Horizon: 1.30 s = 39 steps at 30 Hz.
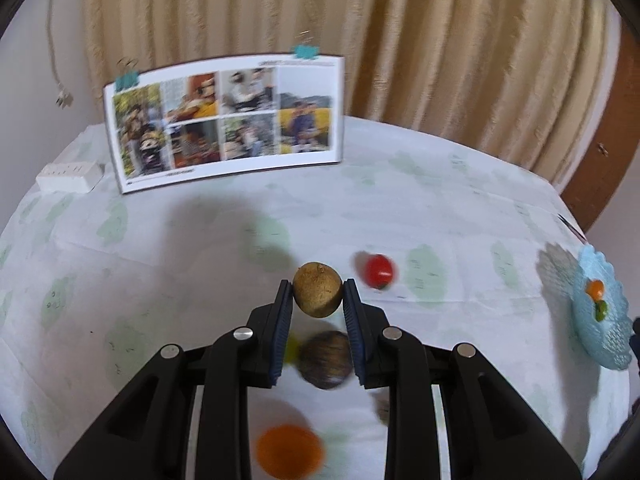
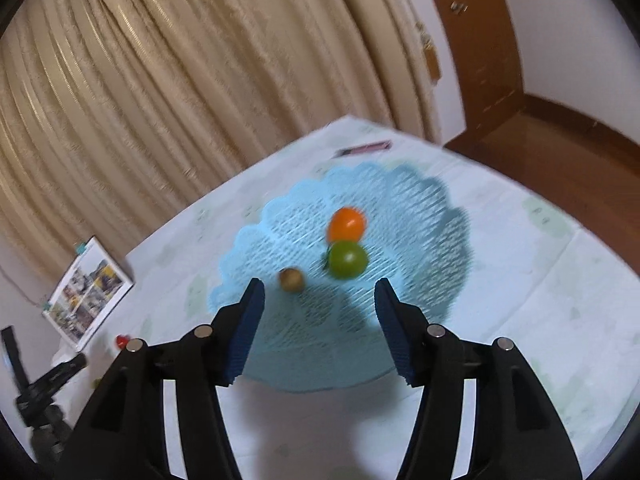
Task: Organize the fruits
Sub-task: 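Carry the green tomato in the right gripper into the blue basket and release, then lower the brown kiwi into the blue basket and open the left gripper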
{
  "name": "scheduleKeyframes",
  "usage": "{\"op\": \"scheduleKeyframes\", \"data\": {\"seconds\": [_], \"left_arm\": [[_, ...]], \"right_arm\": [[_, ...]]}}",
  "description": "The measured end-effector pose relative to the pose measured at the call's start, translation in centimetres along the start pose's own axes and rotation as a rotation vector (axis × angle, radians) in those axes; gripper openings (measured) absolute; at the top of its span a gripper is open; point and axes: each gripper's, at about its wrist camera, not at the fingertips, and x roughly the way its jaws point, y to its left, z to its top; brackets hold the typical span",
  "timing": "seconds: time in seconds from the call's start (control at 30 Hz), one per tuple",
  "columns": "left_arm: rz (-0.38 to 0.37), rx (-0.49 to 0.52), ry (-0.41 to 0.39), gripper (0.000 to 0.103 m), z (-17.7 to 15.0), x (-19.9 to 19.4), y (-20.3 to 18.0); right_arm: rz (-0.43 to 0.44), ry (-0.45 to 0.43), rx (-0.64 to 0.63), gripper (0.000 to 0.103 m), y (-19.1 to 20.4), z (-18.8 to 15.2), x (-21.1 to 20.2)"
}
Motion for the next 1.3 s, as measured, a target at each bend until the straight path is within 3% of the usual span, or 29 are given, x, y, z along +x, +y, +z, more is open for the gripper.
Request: {"op": "scheduleKeyframes", "data": {"seconds": [0.17, 0.23, 0.37, 0.53, 0.7, 0.97, 1.3], "left_arm": [[-0.067, 0.08, -0.018, 0.026, -0.5, -1.8, -5.0], [-0.09, 0.11, -0.022, 0.026, -0.6, -2.2, -7.0], [-0.16, 0.178, -0.016, 0.026, -1.2, -3.0, -11.4], [-0.251, 0.253, 0.021, 0.026, -2.4, -3.2, -17.0], [-0.286, 0.333, 0.043, 0.026, -3.6, -2.8, -21.7], [-0.366, 0.399, 0.082, 0.026, -4.9, -1.6, -27.5], [-0.416, 0.458, 0.105, 0.027, -6.0, -0.5, -30.5]], "right_arm": [[-0.119, -0.127, -0.028, 0.061, -1.1, -0.2, -1.3], [-0.146, -0.167, -0.035, 0.067, -1.5, -0.2, -1.8], [-0.175, -0.231, -0.059, 0.068, -1.8, -0.1, -2.6], [-0.154, -0.221, -0.035, 0.073, -2.6, -0.1, -2.0], [-0.122, -0.183, -0.014, 0.073, -2.8, -0.8, -1.2], [-0.124, -0.195, 0.025, 0.073, -3.5, -1.0, -1.4], [-0.137, -0.153, 0.043, 0.074, -4.0, -0.8, -0.6]]}}
